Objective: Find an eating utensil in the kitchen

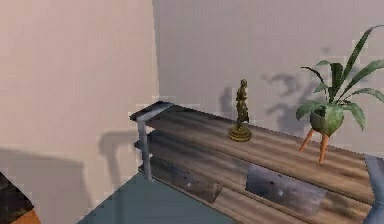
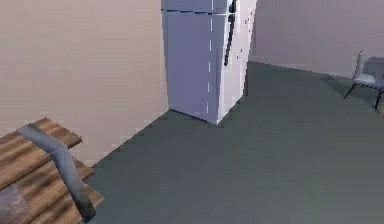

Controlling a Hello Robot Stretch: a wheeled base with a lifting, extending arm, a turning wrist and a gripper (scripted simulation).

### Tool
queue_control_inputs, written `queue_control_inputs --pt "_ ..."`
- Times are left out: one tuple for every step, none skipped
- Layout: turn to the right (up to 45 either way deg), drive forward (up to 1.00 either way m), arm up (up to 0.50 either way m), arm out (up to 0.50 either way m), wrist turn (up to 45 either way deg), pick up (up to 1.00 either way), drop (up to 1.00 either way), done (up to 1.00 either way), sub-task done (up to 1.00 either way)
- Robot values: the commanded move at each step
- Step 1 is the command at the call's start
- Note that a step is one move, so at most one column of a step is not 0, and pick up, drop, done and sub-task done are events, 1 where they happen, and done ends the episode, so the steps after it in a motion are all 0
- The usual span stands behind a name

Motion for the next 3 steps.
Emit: queue_control_inputs --pt "0.0 0.6 0.0 0.0 0.0 0.0 0.0 0.0 0.0" --pt "-45.0 0.0 0.0 0.0 0.0 0.0 0.0 0.0 0.0" --pt "-15.0 0.0 0.0 0.0 0.0 0.0 0.0 0.0 0.0"
